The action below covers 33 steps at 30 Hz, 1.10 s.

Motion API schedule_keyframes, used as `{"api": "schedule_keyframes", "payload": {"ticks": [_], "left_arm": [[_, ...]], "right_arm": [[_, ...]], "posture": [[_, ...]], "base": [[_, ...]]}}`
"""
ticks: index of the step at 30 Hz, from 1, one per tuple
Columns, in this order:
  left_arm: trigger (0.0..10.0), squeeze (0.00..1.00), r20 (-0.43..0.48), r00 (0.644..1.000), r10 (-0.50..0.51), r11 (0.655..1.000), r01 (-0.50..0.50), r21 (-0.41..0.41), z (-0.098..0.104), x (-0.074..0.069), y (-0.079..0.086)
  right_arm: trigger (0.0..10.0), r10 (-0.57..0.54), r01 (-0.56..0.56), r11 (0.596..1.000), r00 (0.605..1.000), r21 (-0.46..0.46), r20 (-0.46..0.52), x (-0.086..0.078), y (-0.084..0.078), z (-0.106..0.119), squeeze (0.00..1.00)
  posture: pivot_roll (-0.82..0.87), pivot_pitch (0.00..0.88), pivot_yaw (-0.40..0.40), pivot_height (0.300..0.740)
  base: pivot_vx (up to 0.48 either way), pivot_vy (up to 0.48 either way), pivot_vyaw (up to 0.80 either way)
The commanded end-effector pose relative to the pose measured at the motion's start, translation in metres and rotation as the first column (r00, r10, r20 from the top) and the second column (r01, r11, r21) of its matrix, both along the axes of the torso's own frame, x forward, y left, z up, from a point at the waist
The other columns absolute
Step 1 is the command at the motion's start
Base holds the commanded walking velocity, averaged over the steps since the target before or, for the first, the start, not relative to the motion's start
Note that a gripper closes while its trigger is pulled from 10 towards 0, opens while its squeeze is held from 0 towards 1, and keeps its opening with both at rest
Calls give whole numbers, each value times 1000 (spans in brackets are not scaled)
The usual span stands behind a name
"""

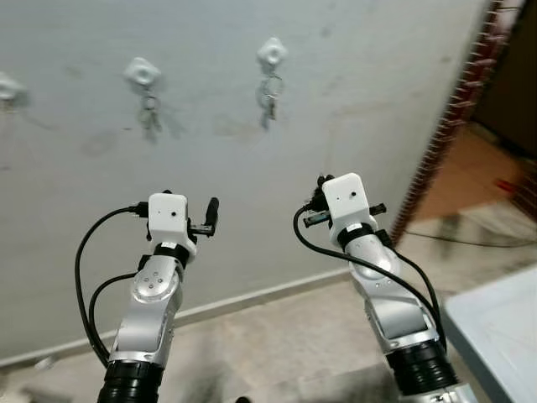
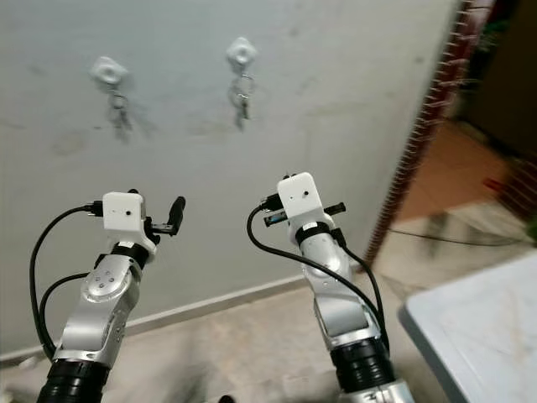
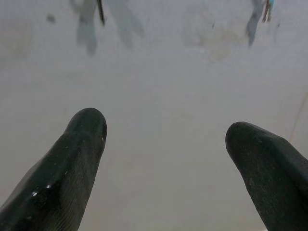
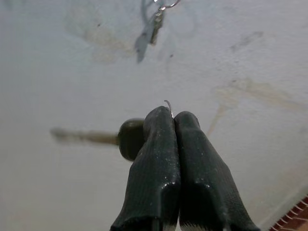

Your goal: Hang keys on a hook

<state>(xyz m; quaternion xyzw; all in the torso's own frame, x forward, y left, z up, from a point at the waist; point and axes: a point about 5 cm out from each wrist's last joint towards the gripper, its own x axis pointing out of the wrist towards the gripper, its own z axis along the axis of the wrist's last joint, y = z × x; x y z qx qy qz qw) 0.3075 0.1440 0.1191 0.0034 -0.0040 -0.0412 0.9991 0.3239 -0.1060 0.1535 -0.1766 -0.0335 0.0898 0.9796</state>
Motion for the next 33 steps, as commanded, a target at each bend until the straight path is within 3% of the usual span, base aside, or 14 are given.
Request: {"api": "schedule_keyframes", "payload": {"ticks": [1,15,22,33], "left_arm": [[10000,0,-11,1000,-12,1000,12,12,-2,-1,0],[10000,0,-47,999,-12,1000,11,-9,-9,-5,-3],[10000,0,-54,999,-7,1000,6,-15,-9,-4,0],[10000,0,-68,998,-2,1000,0,-27,-11,-4,-1]], "right_arm": [[10000,14,-15,1000,1000,12,19,2,2,6,0],[10000,57,-57,998,998,17,31,1,10,9,0],[10000,50,-51,998,998,30,27,0,9,8,0],[10000,58,-58,998,998,32,24,0,9,8,0]], "posture": [[-10,37,17,740],[-16,46,14,740],[-16,47,17,740],[-17,50,14,740]], "base": [[0,0,800],[0,0,786],[0,0,0],[0,326,0]]}}
